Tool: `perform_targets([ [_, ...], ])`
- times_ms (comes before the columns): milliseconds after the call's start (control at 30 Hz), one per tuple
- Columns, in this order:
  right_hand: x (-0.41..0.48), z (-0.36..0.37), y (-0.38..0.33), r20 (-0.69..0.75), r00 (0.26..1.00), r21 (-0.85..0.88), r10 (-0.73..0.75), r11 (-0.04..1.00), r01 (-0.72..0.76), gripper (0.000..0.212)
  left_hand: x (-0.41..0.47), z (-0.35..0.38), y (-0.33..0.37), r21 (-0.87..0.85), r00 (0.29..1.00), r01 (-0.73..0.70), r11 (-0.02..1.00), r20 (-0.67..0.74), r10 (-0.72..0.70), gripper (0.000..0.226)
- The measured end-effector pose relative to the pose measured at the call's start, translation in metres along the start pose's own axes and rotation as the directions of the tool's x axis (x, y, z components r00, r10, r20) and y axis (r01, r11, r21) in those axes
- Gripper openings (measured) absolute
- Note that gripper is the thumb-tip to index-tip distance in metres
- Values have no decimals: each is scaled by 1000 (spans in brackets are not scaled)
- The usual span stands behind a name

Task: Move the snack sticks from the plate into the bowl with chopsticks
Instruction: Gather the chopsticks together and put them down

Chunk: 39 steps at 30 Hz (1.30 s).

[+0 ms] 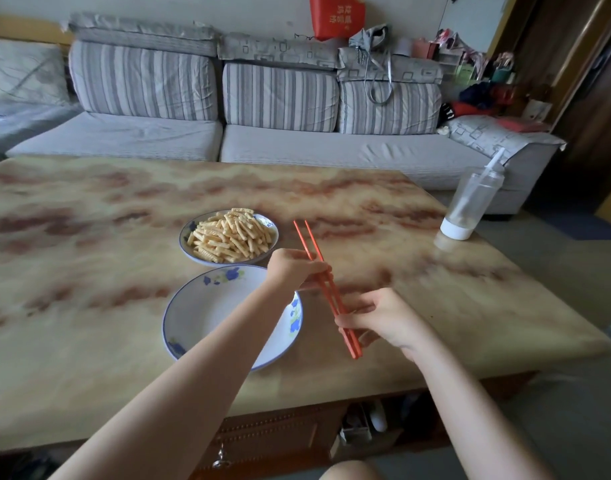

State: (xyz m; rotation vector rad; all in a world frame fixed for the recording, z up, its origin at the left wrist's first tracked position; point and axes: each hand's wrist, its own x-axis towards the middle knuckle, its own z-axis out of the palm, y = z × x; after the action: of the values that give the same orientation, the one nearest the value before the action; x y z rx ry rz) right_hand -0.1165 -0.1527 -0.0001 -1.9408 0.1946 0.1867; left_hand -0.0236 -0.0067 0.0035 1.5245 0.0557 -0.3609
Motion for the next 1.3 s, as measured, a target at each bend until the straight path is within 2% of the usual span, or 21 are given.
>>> perform_targets([
  [67, 8, 4, 8, -26, 999, 22, 38, 999, -37, 20, 10, 3, -10, 127, 999, -12, 992, -51, 18, 42],
  [167, 18, 8, 15, -73, 994, 29, 78, 997, -76, 27, 16, 7, -18, 327, 986, -114, 938, -75, 146, 63],
  [300, 31, 11, 22, -117, 987, 31, 109, 994, -106, 31, 20, 9, -20, 608, 965, -209, 766, -1, 264, 72],
  [433, 36, 12, 27, -142, 984, -9, 107, 994, -110, 32, 23, 9, -25, 777, 956, -262, 572, 127, 265, 70],
  [600, 39, 13, 31, -163, 983, -74, 78, 993, -91, 37, 23, 7, -29, 843, 947, -300, 447, 208, 243, 54],
  [867, 39, 16, 37, -247, 969, -245, -13, 968, -50, 35, 24, 5, -32, 849, 944, -308, 430, 214, 253, 58],
  [1100, 37, 15, 42, -253, 966, -215, -54, 977, -2, 23, 25, 4, -32, 857, 940, -317, 406, 226, 256, 57],
  [1300, 37, 19, 44, -246, 969, -111, -3, 994, -25, 15, 22, 4, -31, 866, 936, -328, 378, 243, 253, 54],
])
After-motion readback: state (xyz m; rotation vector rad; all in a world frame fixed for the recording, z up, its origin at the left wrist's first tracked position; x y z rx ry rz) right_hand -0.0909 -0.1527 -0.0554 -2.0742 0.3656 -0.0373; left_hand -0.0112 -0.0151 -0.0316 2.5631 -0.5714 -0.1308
